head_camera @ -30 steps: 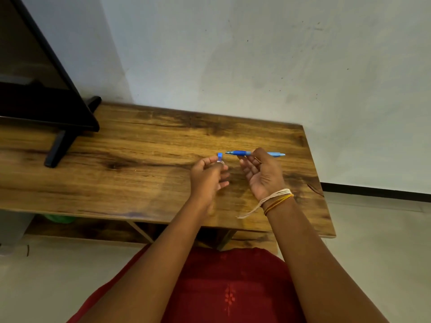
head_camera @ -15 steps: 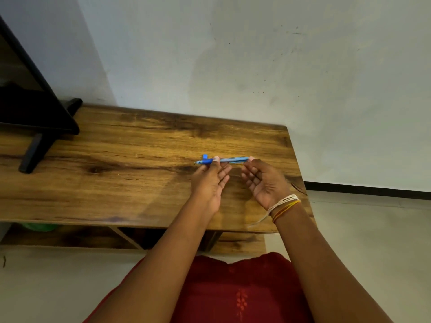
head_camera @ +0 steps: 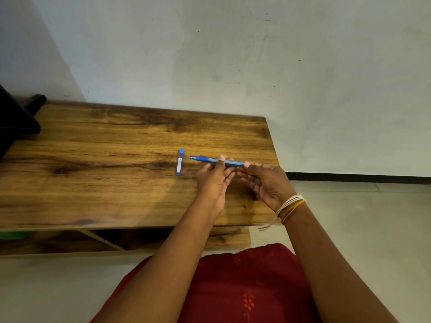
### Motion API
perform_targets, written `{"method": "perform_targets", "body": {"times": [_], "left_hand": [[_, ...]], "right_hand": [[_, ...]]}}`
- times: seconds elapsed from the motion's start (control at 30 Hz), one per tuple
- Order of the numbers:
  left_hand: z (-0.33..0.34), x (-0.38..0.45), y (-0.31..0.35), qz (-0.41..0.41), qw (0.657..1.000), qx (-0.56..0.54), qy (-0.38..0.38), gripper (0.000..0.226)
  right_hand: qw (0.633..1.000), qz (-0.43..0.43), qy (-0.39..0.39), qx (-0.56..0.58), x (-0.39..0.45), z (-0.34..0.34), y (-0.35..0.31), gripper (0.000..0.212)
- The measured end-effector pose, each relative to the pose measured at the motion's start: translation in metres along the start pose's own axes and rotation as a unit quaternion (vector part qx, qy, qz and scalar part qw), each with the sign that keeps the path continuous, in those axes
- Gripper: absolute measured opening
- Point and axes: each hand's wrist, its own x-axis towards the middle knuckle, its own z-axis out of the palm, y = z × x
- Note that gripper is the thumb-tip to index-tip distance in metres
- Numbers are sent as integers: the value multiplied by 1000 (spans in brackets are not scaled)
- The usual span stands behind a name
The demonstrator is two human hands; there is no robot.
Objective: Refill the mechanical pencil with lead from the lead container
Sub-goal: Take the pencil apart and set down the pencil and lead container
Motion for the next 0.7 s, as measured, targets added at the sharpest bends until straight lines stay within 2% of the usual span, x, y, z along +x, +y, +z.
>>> {"method": "perform_targets", "body": {"times": [0.17, 0.3, 0.37, 0.4, 0.43, 0.5, 0.57, 0.7], "left_hand": [[7, 1, -9, -2, 1000, 20, 17, 12], [8, 5, -7, -1, 999, -5, 37, 14], [7, 6, -7, 11, 999, 18, 37, 13], [7, 6, -8, 19, 999, 34, 37, 12], [6, 6, -9, 25, 998, 48, 38, 13], [4, 6, -11, 28, 996, 66, 46, 16], [1, 7, -10, 17, 996, 62, 56, 15], [-4, 11, -6, -3, 996, 58, 66, 11]], "right_hand": [[1000, -7, -14, -19, 3, -9, 1, 23], [1000, 2, -25, 5, 6, -11, 0, 20], [999, -2, -9, -31, 8, -12, 2, 20], [996, -22, 22, -88, 10, -13, 3, 18], [982, -55, 68, -168, 12, -15, 5, 14], [930, -132, 154, -305, 18, -19, 9, 6], [899, -171, 198, -350, 23, -22, 9, 7], [879, -191, 228, -372, 35, -24, 7, 10]]}}
